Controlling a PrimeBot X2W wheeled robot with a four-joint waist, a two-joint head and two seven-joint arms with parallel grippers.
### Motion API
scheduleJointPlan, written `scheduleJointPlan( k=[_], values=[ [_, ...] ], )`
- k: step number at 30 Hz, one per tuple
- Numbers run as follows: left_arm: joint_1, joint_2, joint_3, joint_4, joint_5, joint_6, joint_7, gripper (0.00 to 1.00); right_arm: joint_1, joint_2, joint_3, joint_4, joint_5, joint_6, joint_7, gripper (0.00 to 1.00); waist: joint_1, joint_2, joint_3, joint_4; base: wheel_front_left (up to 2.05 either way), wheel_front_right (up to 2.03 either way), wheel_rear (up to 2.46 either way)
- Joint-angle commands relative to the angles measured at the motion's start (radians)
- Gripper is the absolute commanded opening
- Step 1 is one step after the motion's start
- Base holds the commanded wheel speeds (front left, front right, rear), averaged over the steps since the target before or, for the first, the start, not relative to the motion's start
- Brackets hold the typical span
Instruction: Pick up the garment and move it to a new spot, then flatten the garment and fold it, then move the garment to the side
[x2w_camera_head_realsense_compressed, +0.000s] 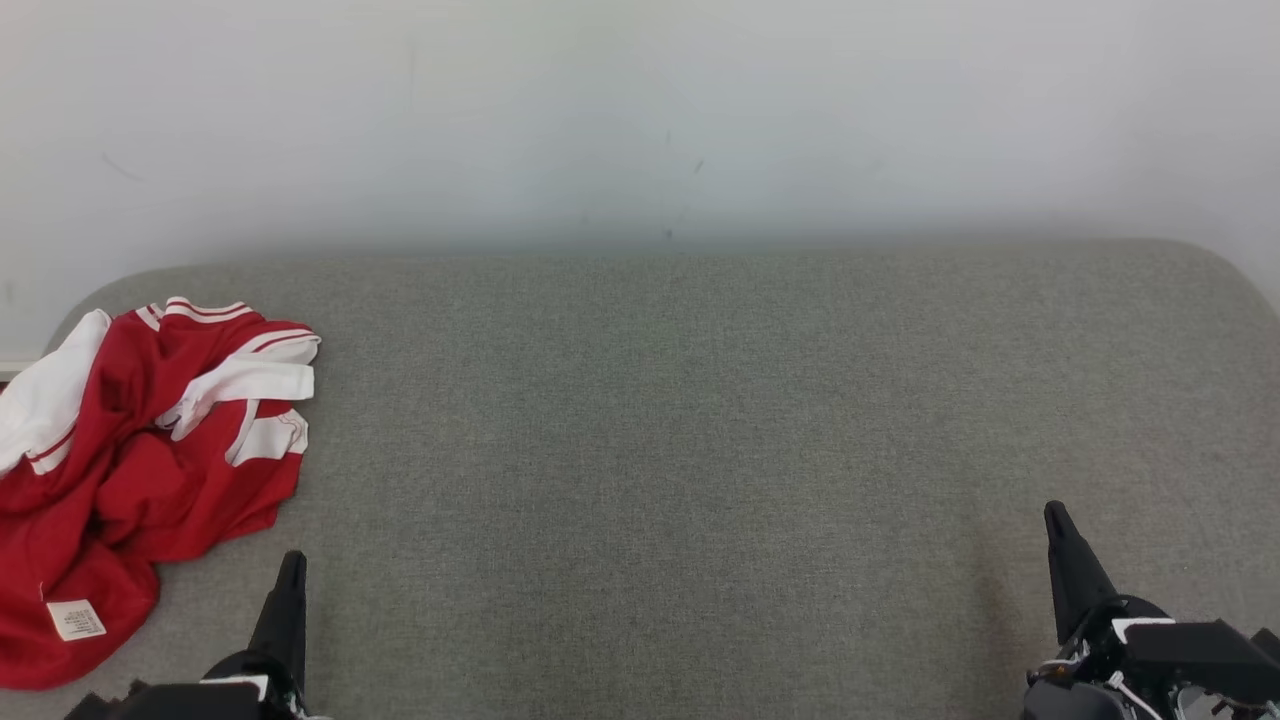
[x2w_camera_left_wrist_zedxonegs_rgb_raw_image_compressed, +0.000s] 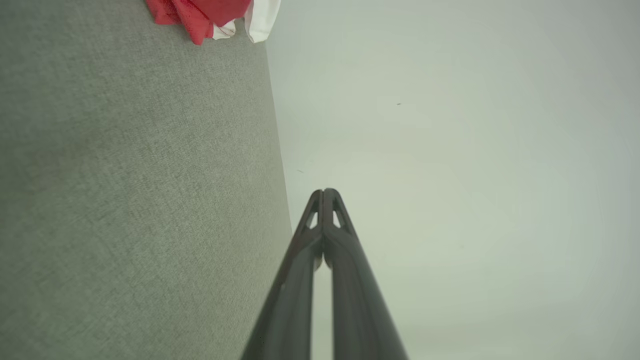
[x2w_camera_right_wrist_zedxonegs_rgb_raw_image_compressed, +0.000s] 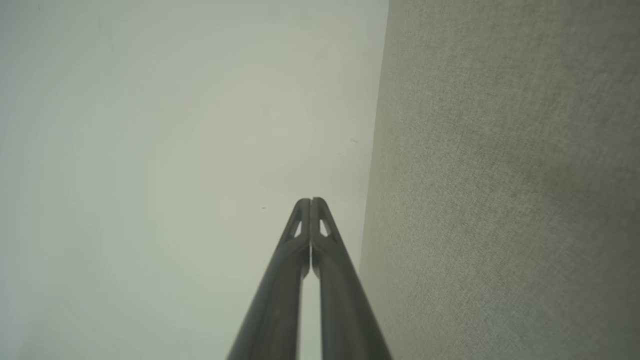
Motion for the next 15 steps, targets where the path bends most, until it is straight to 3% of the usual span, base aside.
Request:
scheduleJointPlan(
  k=[1,8,15],
  values=[
    [0.0,0.0,-0.001,0.001,0.0,0.0,-0.001,1.0,0.001,0.0,0.0,0.001,0.0,0.0,0.0,1.0,0.0,0.0,0.0,0.0,0.0,0.0,0.0],
    [0.024,-0.003,-0.012,0.018,0.01,0.0,-0.016,1.0,0.027,0.003,0.016,0.022,-0.011,0.0,-0.016,1.0,0.0,0.0,0.0,0.0,0.0,0.0,0.0],
    [0.031,-0.003,-0.018,0.001,0.089,0.0,-0.052,1.0,0.035,0.002,0.04,0.003,-0.072,0.0,-0.051,1.0,0.0,0.0,0.001,0.0,0.0,0.0,0.0]
  ],
)
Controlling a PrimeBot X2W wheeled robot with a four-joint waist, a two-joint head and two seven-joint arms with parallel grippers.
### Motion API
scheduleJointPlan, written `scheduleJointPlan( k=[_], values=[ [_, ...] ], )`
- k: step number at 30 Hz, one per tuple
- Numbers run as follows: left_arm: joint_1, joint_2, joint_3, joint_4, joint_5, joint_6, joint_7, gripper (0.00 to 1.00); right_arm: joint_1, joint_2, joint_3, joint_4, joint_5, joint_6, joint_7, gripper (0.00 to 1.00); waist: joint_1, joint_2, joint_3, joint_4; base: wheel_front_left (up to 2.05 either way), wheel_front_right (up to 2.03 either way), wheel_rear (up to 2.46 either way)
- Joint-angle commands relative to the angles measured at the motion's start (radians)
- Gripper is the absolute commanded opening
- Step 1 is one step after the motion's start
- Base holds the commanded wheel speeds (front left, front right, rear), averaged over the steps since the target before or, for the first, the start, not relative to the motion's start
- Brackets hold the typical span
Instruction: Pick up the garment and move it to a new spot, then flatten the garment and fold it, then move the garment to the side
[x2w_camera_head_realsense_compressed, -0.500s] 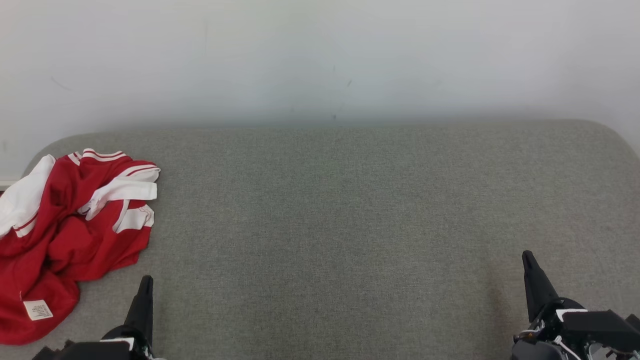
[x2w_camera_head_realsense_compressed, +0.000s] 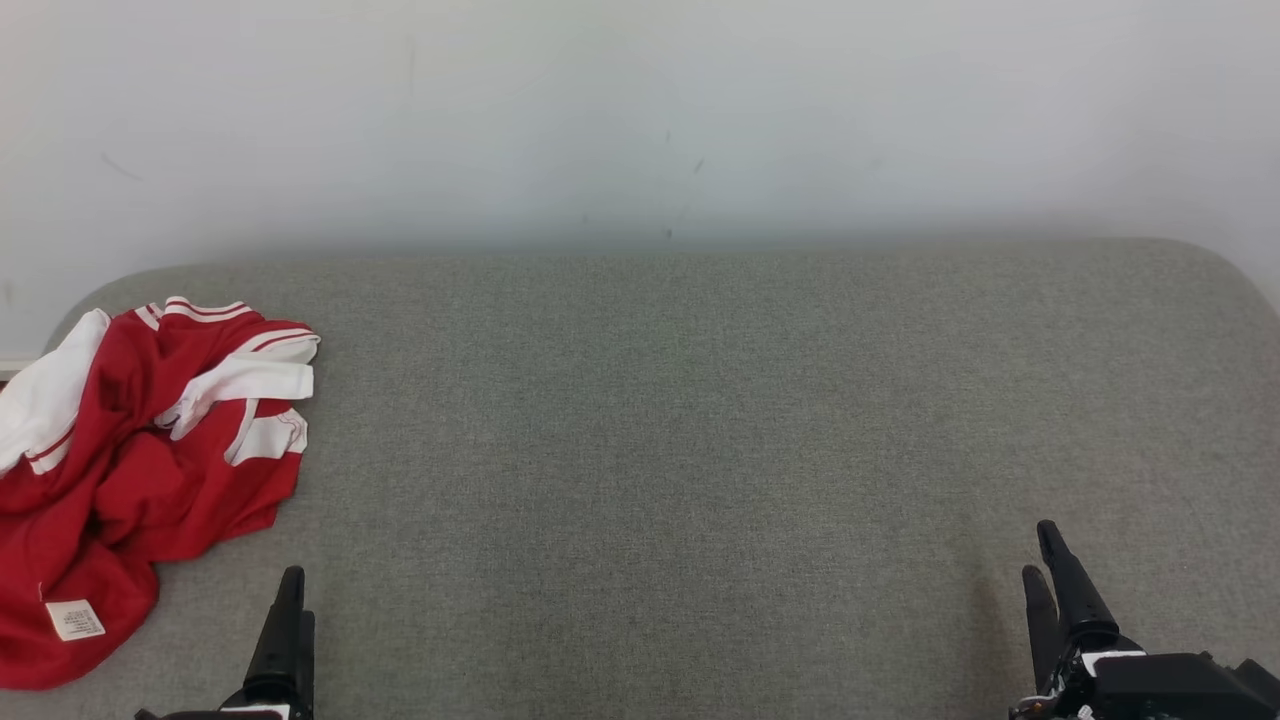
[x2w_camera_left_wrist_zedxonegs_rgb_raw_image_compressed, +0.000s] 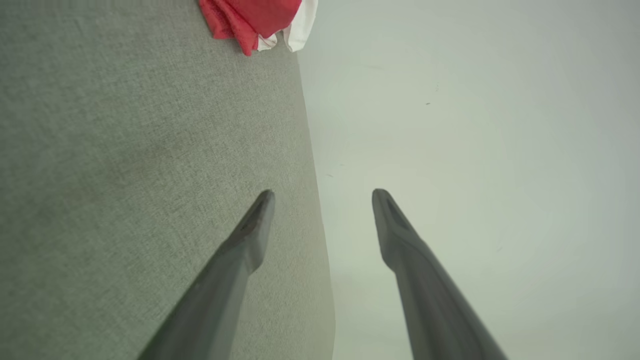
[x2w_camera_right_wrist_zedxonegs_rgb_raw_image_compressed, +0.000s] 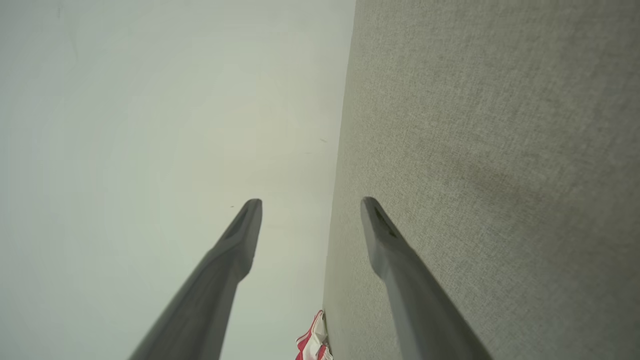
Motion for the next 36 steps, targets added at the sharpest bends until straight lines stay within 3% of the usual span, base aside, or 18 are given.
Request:
scheduleJointPlan(
  k=[1,24,36],
  values=[
    [-0.01,0.003,0.0,-0.024,0.036,0.0,-0.011,1.0,-0.011,-0.003,0.008,-0.024,-0.031,0.0,-0.011,1.0,0.0,0.0,0.0,0.0,0.0,0.0,0.0],
    [0.014,0.017,-0.031,-0.09,0.571,0.021,-0.112,1.0,0.004,-0.004,0.078,-0.085,-0.567,-0.001,-0.112,1.0,0.0,0.0,0.001,-0.005,0.0,0.0,0.0],
    [0.026,0.032,-0.058,-0.105,0.755,0.028,-0.151,1.0,0.013,-0.004,0.099,-0.099,-0.781,-0.001,-0.15,1.0,0.0,0.0,0.0,-0.006,0.0,0.0,0.0]
  ],
)
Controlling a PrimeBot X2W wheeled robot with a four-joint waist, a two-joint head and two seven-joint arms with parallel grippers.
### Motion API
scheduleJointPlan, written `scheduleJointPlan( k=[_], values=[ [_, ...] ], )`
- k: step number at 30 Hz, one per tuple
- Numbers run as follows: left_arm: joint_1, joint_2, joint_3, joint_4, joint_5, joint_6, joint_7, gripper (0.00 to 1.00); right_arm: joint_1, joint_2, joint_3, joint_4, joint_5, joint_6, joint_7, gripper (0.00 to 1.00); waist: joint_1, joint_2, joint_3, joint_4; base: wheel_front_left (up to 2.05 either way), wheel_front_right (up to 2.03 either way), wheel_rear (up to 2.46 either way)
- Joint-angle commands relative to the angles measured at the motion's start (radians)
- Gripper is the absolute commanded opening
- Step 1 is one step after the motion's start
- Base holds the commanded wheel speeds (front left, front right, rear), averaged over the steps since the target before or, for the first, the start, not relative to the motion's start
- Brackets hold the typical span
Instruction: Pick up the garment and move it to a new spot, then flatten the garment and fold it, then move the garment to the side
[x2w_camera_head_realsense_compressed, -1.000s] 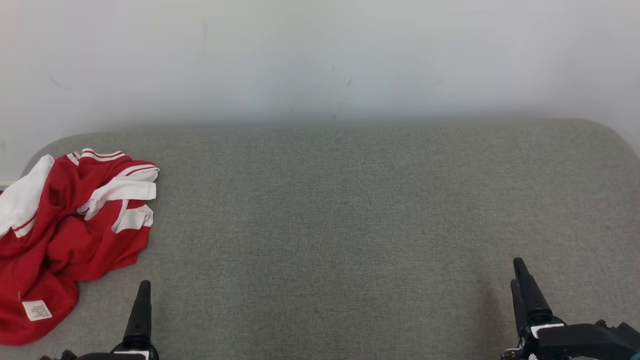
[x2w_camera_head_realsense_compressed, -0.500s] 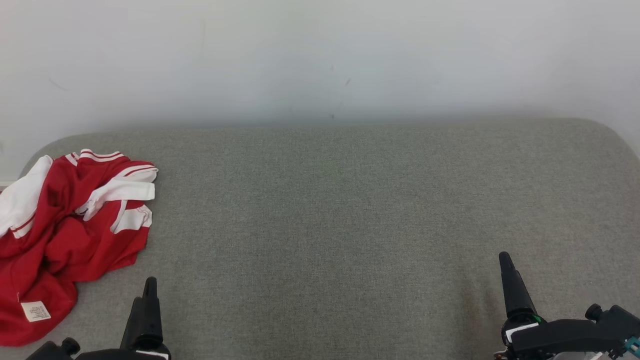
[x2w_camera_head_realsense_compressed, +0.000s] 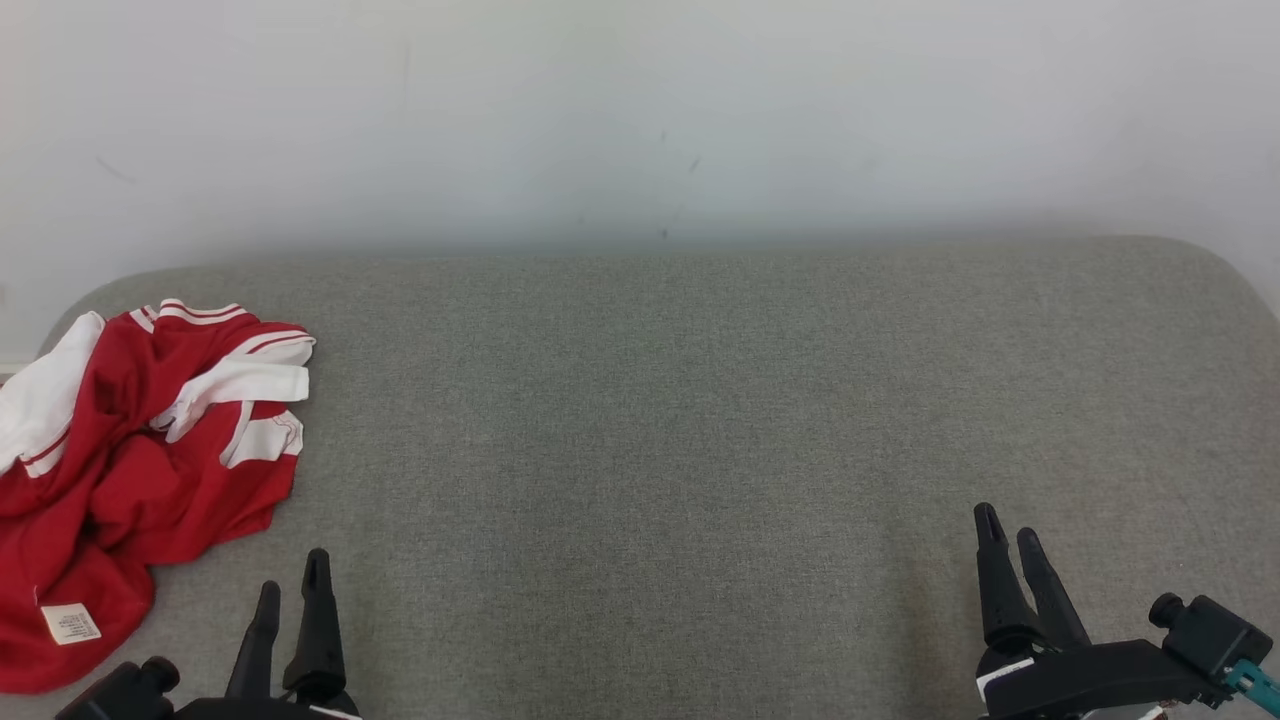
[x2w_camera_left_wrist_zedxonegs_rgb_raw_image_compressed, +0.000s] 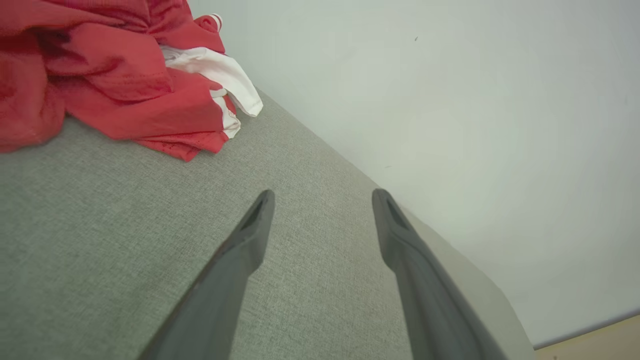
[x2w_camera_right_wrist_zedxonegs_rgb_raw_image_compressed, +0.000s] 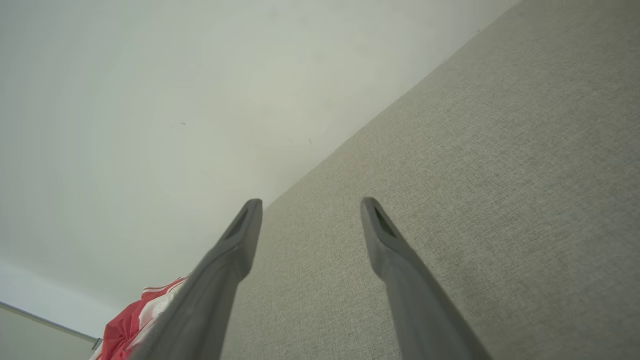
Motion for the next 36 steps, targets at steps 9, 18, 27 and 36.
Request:
scheduleJointPlan(
  k=[9,18,27,36],
  values=[
    [0.007,0.013,-0.01,-0.026,0.123,0.002,-0.034,1.0,0.0,-0.004,0.016,-0.021,-0.138,-0.001,-0.035,1.0,0.0,0.0,0.001,-0.002,0.0,0.0,0.0],
    [0.013,0.015,-0.015,-0.038,0.225,0.003,-0.06,1.0,0.002,-0.005,0.026,-0.027,-0.25,-0.001,-0.06,1.0,0.0,0.0,0.002,-0.003,0.0,0.0,0.0],
    [0.022,0.017,-0.018,-0.051,0.32,0.003,-0.084,1.0,0.007,-0.005,0.034,-0.033,-0.355,-0.001,-0.085,1.0,0.0,0.0,0.003,-0.005,0.0,0.0,0.0],
    [0.027,0.019,-0.02,-0.06,0.409,0.001,-0.105,1.0,0.013,-0.005,0.034,-0.04,-0.453,-0.001,-0.106,1.0,0.0,0.0,0.004,-0.007,0.0,0.0,0.0]
  ],
)
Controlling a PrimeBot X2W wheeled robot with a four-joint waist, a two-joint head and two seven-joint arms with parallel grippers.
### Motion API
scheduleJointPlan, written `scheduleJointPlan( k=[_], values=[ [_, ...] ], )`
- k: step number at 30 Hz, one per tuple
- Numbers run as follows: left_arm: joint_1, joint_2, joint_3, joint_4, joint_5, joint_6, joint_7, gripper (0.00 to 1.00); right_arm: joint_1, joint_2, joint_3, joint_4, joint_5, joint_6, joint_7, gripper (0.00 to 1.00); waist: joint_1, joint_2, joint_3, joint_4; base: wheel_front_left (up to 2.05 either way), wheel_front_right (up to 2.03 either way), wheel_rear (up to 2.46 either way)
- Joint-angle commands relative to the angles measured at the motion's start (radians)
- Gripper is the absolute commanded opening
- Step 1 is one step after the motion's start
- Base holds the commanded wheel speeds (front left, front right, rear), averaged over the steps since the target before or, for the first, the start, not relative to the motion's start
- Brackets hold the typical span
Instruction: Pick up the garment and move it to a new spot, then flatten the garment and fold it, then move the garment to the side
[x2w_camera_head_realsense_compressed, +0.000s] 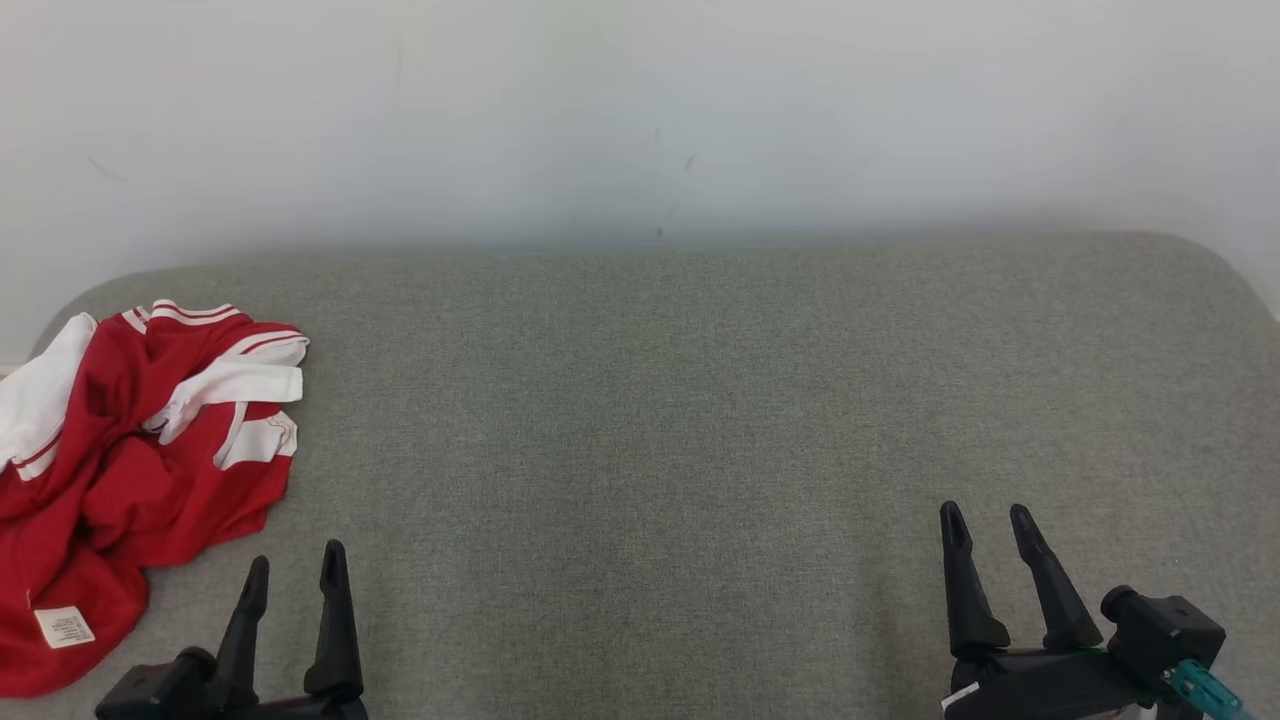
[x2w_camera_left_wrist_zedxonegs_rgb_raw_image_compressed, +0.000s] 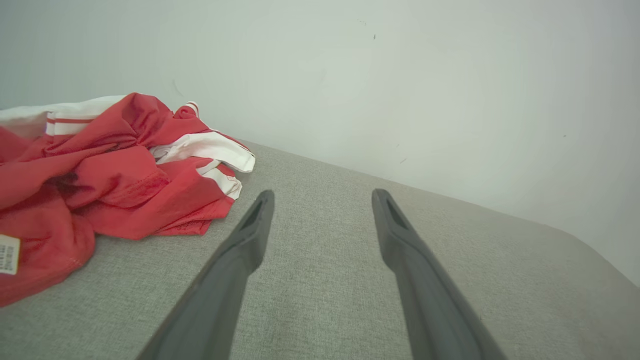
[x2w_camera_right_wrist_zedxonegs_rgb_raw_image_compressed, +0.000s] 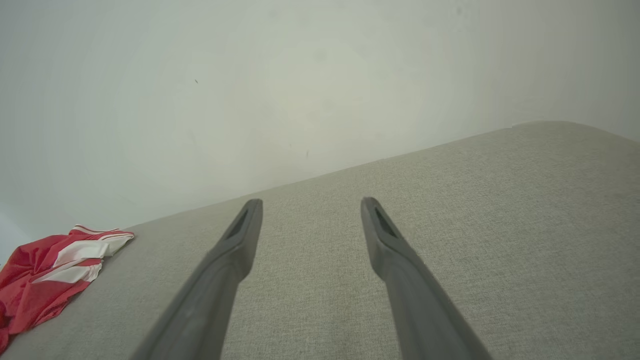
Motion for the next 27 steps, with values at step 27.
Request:
scheduleJointPlan(
  k=[27],
  values=[
    [0.046,0.011,0.017,-0.009,0.189,-0.02,-0.068,1.0,0.026,-0.005,-0.004,-0.012,-0.209,-0.002,-0.068,1.0,-0.0001,0.0,-0.018,-0.002,0.0,0.0,0.0]
  ],
)
